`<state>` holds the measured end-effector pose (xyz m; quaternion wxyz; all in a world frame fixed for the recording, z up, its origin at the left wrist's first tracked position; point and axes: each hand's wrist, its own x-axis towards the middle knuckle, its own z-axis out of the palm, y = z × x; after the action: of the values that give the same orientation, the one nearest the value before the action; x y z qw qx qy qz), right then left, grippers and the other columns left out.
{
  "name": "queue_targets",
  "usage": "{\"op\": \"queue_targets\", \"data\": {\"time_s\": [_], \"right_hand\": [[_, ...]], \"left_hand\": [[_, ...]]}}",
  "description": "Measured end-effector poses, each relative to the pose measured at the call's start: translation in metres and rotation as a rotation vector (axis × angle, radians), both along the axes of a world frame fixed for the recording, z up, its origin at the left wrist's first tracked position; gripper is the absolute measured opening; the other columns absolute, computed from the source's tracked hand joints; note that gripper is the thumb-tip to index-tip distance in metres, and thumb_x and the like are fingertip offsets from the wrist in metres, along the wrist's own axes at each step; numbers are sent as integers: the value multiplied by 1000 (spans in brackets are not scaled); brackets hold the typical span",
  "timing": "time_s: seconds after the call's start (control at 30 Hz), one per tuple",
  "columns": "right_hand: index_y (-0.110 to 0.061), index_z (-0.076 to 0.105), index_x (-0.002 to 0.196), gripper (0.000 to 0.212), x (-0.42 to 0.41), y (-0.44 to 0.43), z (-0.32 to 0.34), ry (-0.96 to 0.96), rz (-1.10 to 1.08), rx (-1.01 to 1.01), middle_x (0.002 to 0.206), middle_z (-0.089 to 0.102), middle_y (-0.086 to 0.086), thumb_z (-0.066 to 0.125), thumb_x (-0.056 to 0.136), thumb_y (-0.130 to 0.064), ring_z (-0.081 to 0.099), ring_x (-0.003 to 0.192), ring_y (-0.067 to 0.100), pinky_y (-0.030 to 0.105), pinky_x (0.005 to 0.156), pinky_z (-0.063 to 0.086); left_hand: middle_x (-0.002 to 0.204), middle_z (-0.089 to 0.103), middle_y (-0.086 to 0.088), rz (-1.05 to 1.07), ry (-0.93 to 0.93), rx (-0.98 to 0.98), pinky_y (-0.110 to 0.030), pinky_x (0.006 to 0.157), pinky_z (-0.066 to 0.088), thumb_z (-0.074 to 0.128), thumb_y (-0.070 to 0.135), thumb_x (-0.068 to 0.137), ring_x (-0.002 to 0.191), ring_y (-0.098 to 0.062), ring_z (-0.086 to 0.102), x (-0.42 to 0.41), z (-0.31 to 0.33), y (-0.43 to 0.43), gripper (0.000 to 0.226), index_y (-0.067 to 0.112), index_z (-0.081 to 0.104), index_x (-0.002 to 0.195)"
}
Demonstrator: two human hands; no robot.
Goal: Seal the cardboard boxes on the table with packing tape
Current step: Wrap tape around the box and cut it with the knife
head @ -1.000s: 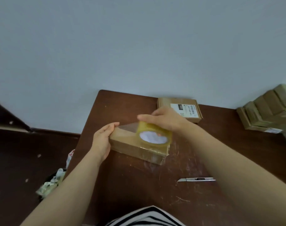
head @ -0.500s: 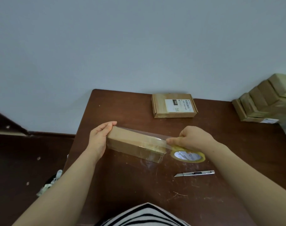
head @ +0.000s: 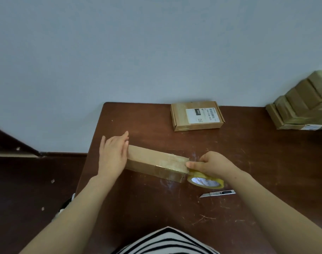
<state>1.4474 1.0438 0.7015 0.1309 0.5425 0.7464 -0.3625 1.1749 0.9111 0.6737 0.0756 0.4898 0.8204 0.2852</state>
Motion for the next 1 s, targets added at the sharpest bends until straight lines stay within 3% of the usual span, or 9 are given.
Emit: {"op": "queue_targets", "data": {"time_s": [0.07, 0.2, 0.3, 0.4, 0.53, 0.67, 0.83, 0.93, 1.0], "right_hand": [[-10, 66, 69, 65, 0, -1, -2, 8, 2, -13, 59, 51, 0, 59, 72, -75, 51, 57, 13, 29, 57, 40], [-17, 48, 57, 59, 0, -1, -4, 36, 16, -12, 49, 38, -4, 58, 76, -72, 39, 46, 12, 27, 50, 30], [-14, 54, 60, 60, 2, 2, -6, 46, 6, -32, 55, 45, -1, 56, 76, -72, 45, 52, 14, 28, 53, 35], [-13, 62, 64, 59, 3, 2, -10, 61, 0, -61, 59, 52, 0, 58, 75, -72, 51, 55, 13, 28, 56, 40], [-15, 53, 57, 58, 3, 2, -14, 108, -40, -66, 53, 43, -2, 60, 74, -71, 43, 49, 12, 27, 52, 34], [-16, 50, 55, 57, 0, -2, -15, 126, -20, -89, 50, 41, -3, 60, 78, -67, 41, 50, 12, 28, 53, 34], [-15, 50, 57, 54, 3, 1, -18, 181, -52, -105, 55, 41, 1, 62, 79, -62, 41, 54, 14, 28, 56, 34], [-18, 46, 53, 51, 3, 0, -21, 232, -39, -156, 47, 38, -7, 64, 82, -55, 37, 46, 8, 21, 48, 32], [-17, 55, 57, 44, 12, 0, -21, 328, -70, -260, 47, 46, -12, 65, 83, -52, 44, 47, 3, 16, 49, 36]], "left_hand": [[123, 64, -11, -118, 233, -54, -40, 117, 17, 43, 17, 99, 122, -23, 54, 15, 4, 6, 41, 9, 46, 139], [140, 51, -4, -110, 388, -326, -39, 116, -7, -3, 65, 89, 140, -21, 30, 41, 7, 13, 86, 16, 44, 142], [149, 40, -6, -150, 443, -382, -37, 114, -16, -9, 58, 89, 144, -21, 21, 57, 10, 21, 85, 13, 37, 145], [144, 47, -3, -241, 396, -338, -35, 117, -3, -2, 46, 95, 140, -19, 29, 83, 12, 22, 72, 15, 43, 142], [138, 52, 1, -290, 389, -319, -44, 118, 4, 8, 41, 96, 134, -19, 40, 108, 11, 28, 63, 19, 50, 137], [96, 68, 0, -397, 421, -208, -40, 107, 37, 31, 34, 96, 93, -21, 63, 126, 11, 28, 43, 15, 69, 104], [89, 68, 3, -356, 412, -193, -42, 106, 37, 22, 37, 95, 89, -19, 62, 137, 16, 42, 50, 20, 70, 97], [74, 66, 4, -389, 435, -196, -36, 88, 47, 31, 39, 98, 75, -19, 62, 141, 15, 45, 47, 21, 70, 80], [74, 66, 5, -406, 445, -183, -35, 85, 47, 33, 43, 97, 76, -19, 62, 139, 14, 45, 47, 22, 71, 79]]}}
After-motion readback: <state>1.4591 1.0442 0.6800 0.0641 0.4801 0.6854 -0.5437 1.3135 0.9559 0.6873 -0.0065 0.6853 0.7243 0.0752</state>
